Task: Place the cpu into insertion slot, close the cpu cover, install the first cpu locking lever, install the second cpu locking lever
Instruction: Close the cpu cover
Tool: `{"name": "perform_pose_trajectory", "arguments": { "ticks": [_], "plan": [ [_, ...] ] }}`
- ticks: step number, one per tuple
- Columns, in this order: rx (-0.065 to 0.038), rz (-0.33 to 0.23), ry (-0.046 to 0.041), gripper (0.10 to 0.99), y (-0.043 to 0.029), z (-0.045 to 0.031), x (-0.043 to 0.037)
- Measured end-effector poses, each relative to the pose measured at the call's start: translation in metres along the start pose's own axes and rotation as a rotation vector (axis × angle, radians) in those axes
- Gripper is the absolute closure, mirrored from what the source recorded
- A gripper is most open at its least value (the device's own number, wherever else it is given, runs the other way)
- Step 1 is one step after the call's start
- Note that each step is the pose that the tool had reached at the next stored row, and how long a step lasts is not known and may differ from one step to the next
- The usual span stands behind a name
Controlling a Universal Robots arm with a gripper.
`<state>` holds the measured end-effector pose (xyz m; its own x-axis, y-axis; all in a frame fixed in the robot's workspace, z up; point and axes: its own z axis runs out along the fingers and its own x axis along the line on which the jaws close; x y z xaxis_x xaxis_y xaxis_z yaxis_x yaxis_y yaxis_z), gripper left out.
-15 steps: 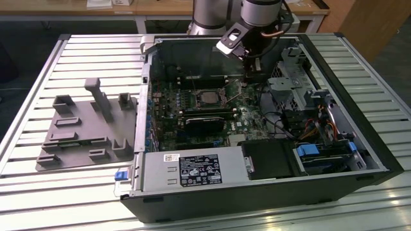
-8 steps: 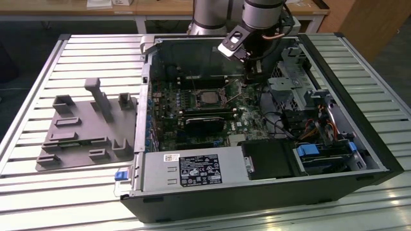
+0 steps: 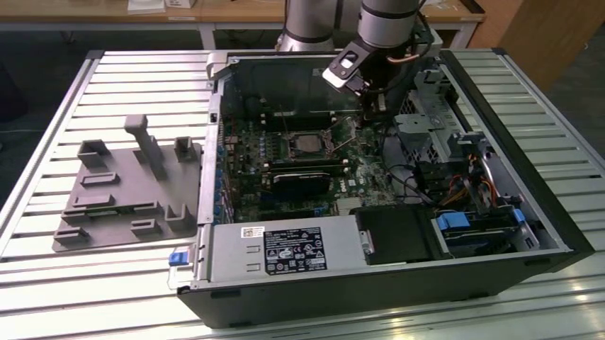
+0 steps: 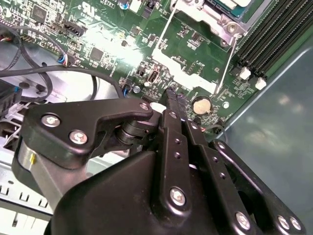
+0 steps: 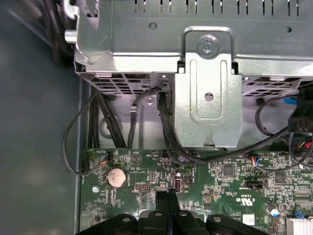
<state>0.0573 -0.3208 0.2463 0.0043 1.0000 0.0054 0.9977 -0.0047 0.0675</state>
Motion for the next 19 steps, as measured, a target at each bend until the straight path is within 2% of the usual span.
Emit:
{"name": "perform_pose_trajectory", "arguments": {
  "ticks": [6,14,15,16,19],
  "plan": [
    [0.005,0.0,-0.0007,0.984,0.0004,0.0072,0.0],
    [0.006,0.0,-0.0009,0.984,0.0004,0.0079,-0.0001],
    [0.011,0.0,-0.0006,0.984,0.0005,0.008,-0.0001],
    [0.022,0.0,-0.0007,0.984,0.0006,0.0081,-0.0001],
    [0.072,0.001,-0.0011,0.984,0.0014,0.0084,-0.0001]
  ]
}}
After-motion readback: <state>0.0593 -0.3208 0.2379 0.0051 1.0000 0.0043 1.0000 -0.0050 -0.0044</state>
